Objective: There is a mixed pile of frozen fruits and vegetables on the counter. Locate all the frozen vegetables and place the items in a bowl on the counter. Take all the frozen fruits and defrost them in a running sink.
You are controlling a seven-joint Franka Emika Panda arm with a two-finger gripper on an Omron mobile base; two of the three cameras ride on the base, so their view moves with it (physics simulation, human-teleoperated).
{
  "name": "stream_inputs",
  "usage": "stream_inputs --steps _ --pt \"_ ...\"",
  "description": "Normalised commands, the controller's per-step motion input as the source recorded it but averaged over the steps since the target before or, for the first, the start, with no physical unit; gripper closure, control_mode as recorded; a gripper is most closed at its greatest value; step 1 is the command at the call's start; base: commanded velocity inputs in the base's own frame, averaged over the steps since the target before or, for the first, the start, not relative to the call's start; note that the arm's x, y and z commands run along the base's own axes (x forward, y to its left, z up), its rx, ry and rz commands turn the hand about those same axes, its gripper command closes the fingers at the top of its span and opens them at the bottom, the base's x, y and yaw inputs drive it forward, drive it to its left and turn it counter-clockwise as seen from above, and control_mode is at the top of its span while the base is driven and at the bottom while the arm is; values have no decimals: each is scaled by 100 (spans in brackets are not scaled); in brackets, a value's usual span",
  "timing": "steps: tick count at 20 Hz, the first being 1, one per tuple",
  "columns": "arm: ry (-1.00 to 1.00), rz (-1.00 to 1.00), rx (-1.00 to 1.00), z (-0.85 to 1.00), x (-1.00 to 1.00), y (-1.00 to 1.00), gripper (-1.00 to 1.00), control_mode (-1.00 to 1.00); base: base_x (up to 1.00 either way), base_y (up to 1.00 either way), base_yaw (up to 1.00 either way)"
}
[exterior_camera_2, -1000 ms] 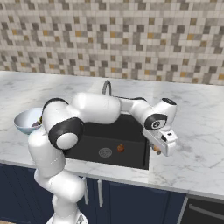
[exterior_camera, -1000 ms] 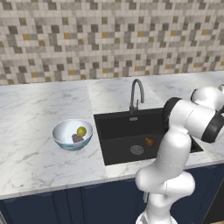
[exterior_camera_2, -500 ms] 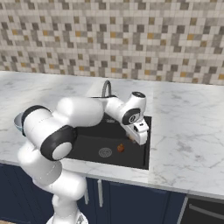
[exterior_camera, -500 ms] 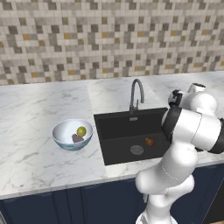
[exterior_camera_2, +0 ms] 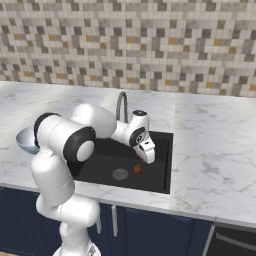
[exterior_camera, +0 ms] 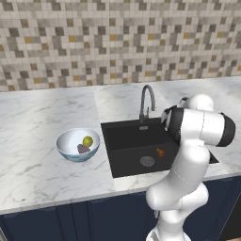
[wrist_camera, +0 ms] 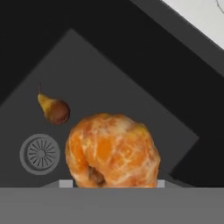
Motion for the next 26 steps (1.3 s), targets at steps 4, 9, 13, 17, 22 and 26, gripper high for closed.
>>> stream_inputs --steps 4,9,13,17,22,26 --pt "5 0 -2 -72 48 -1 100 -100 0 0 0" --pt "1 2 1 -51 21 -18 100 -100 0 0 0" --pt "-7 -1 0 -30 42 -7 100 -100 0 0 0" --pt "-1 0 0 -51 49 -2 100 -100 0 0 0" --pt "2 0 0 -50 58 -12 100 -100 0 0 0" --pt "2 0 1 -50 32 -4 100 -100 0 0 0"
